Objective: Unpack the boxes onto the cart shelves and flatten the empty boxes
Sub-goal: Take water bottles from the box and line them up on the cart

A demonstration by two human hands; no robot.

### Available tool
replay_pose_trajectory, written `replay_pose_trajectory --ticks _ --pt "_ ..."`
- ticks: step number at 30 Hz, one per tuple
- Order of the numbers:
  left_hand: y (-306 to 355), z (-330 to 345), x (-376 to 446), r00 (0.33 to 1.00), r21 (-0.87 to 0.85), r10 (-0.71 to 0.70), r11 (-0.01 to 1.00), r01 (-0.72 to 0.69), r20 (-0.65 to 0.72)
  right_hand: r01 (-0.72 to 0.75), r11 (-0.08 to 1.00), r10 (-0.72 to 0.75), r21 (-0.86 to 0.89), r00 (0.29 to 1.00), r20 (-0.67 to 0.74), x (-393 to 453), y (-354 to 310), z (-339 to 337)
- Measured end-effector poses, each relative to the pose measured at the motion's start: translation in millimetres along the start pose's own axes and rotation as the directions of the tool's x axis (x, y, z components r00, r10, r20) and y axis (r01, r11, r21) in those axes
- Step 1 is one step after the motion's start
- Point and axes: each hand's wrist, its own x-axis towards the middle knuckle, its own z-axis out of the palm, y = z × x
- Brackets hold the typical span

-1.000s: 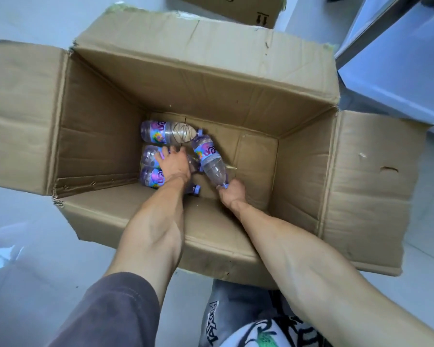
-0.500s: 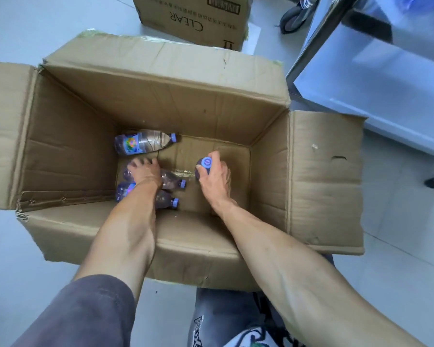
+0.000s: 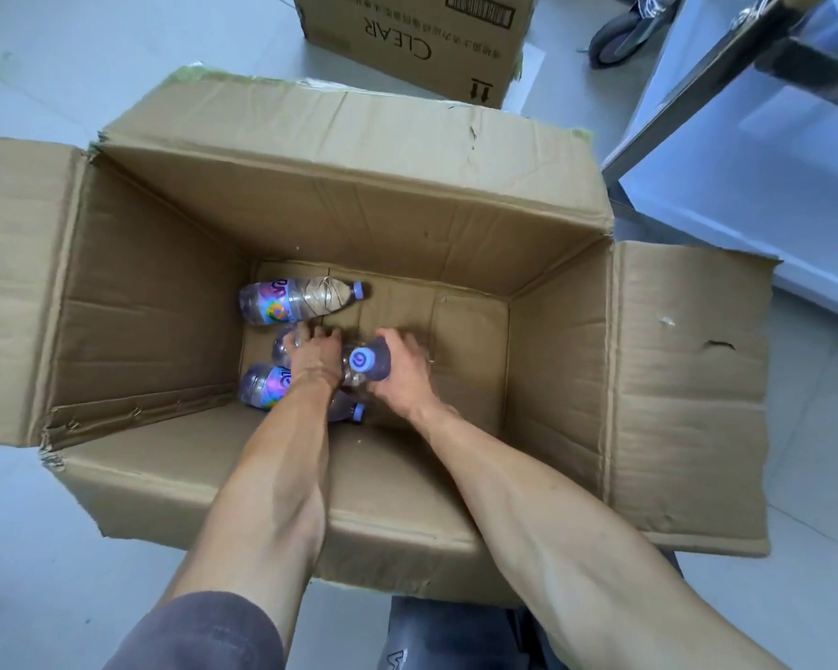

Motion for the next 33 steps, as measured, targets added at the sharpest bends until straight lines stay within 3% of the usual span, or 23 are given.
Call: replay_pose_trajectory --ticks 2,8,12,18,22,24,26,28,31,33 --pt "-1 0 2 1.0 -0.01 0.004 1.0 -0.004 0.019 0.017 0.998 -0.016 -0.057 1.0 0.017 3 1 4" --pt "-1 3 4 1.0 0.009 0.0 1.0 0.0 -0.002 -0.137 0.985 0.143 0.107 0.988 -0.05 12 -5 -12" --pt "-3 3 3 1.0 0.023 -0.006 1.0 0.006 0.008 -0.196 0.977 0.195 0.088 0.981 0.017 15 -5 -28" --pt "3 -5 1 0.999 0.07 -0.013 0.998 0.011 0.031 -0.364 0.899 0.365 0.243 0.93 0.043 6 18 -47" --pt "13 -26 -13 0.996 0.125 -0.064 0.991 0.055 0.069 -0.246 0.932 0.264 0.265 0.964 -0.031 -17 23 -53" --pt "21 -40 -25 0.986 0.002 -0.156 0.988 0.157 0.065 -0.194 0.944 0.223 0.268 0.971 -0.082 -26 16 -62" --pt "24 -55 -42 0.956 -0.35 -0.286 0.89 0.292 0.071 -0.121 0.936 0.18 0.331 0.972 -0.153 -38 4 -76" --pt "25 -70 -64 0.928 -0.691 -0.354 0.643 0.331 0.116 -0.03 0.907 0.142 0.421 0.961 -0.239 -54 -9 -93" --pt "35 -89 -98 0.912 -0.917 -0.404 0.331 0.223 0.076 0.163 0.818 0.057 0.552 0.931 -0.361 -80 -29 -128" --pt "51 -100 -130 0.911 -0.987 -0.411 0.153 0.047 -0.02 0.302 0.747 -0.011 0.592 0.896 -0.444 -104 -40 -156"
